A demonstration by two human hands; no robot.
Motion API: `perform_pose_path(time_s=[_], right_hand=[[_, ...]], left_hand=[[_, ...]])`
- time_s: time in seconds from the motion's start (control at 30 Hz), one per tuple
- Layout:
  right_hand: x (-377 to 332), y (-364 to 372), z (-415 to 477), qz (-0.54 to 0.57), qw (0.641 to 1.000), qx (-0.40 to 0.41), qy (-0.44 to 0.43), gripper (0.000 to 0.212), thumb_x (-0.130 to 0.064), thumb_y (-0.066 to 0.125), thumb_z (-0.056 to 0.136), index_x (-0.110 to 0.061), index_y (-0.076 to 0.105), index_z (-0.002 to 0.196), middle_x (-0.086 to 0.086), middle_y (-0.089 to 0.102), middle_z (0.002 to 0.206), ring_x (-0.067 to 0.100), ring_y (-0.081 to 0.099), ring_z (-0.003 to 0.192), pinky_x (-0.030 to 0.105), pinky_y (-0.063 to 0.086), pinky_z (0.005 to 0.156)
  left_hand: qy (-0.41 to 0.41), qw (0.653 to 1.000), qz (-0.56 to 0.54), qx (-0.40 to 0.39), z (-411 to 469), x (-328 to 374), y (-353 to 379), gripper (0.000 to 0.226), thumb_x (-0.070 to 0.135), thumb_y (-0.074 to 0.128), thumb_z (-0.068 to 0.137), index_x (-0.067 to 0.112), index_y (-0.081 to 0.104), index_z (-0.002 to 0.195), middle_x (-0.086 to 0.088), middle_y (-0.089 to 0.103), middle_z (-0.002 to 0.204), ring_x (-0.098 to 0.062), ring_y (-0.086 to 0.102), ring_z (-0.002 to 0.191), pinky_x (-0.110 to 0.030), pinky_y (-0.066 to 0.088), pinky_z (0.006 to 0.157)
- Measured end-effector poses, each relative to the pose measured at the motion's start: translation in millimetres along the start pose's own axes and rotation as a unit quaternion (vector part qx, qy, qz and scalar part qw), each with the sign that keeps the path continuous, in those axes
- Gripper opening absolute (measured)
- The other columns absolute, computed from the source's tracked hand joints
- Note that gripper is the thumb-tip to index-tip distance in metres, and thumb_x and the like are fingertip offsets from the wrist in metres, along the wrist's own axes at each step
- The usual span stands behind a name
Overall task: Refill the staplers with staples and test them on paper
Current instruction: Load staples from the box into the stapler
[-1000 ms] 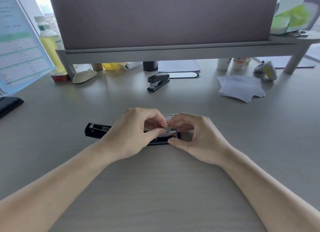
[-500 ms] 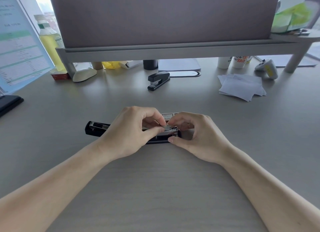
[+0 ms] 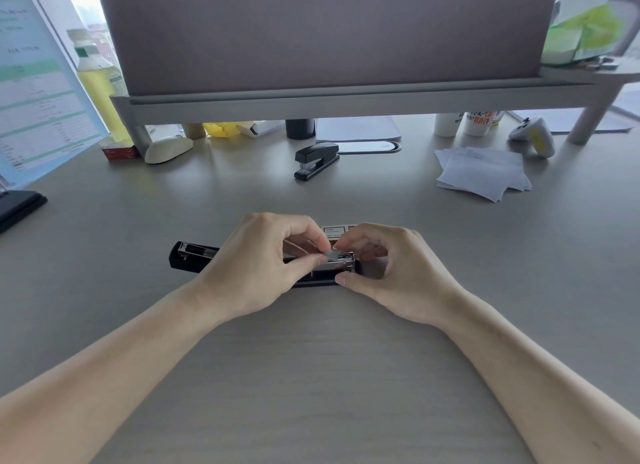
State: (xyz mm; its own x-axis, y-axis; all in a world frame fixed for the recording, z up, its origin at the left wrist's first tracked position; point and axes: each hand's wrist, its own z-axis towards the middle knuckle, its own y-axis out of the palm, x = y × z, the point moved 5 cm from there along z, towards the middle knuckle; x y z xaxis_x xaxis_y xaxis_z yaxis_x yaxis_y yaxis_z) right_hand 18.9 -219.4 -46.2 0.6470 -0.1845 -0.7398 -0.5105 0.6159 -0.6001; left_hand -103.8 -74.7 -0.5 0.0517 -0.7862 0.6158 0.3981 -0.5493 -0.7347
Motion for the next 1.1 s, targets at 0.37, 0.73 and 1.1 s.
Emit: perform_pose_path(time_s=[0.37,0.73,1.1], right_hand=[[-0.1,-0.1,-0.3,0.006,1.0,0.0,0.0,0.031,-0.021,0.089,0.081,-0.025,0.078,0.109,-0.015,0.079,0.096,-0.003,0.073,0.095,0.009,0.053,0.087],[1.7,0.2,0.6,0.02,1.0,-0.001,0.0,0.035,-0.018,0.09,0.08,-0.026,0.075,0.111,-0.013,0.08,0.098,-0.003,0.073,0.093,0.009,0.053,0.086],[2.1,0.1,-0.4,0.023,1.0,-0.005,0.003,0.036,-0.015,0.089,0.08,-0.023,0.076,0.112,-0.018,0.08,0.097,-0.008,0.073,0.093,0.005,0.051,0.085]], left_hand=[[-0.011,0.999,0.006,-0.032,8.0,-1.3,0.9,0.009,0.02,0.084,0.085,0.028,0.08,0.086,0.016,0.078,0.081,0.005,0.073,0.08,-0.008,0.051,0.072],[-0.007,0.995,0.094,-0.036,-1.0,-11.6,-1.3,0.016,0.041,0.086,0.079,0.037,0.073,0.088,0.017,0.073,0.09,-0.009,0.064,0.072,-0.014,0.04,0.061],[0.023,0.995,0.095,-0.027,5.8,-3.6,9.3,0.011,0.033,0.085,0.083,0.033,0.078,0.091,0.014,0.074,0.087,-0.001,0.066,0.076,-0.013,0.042,0.065]])
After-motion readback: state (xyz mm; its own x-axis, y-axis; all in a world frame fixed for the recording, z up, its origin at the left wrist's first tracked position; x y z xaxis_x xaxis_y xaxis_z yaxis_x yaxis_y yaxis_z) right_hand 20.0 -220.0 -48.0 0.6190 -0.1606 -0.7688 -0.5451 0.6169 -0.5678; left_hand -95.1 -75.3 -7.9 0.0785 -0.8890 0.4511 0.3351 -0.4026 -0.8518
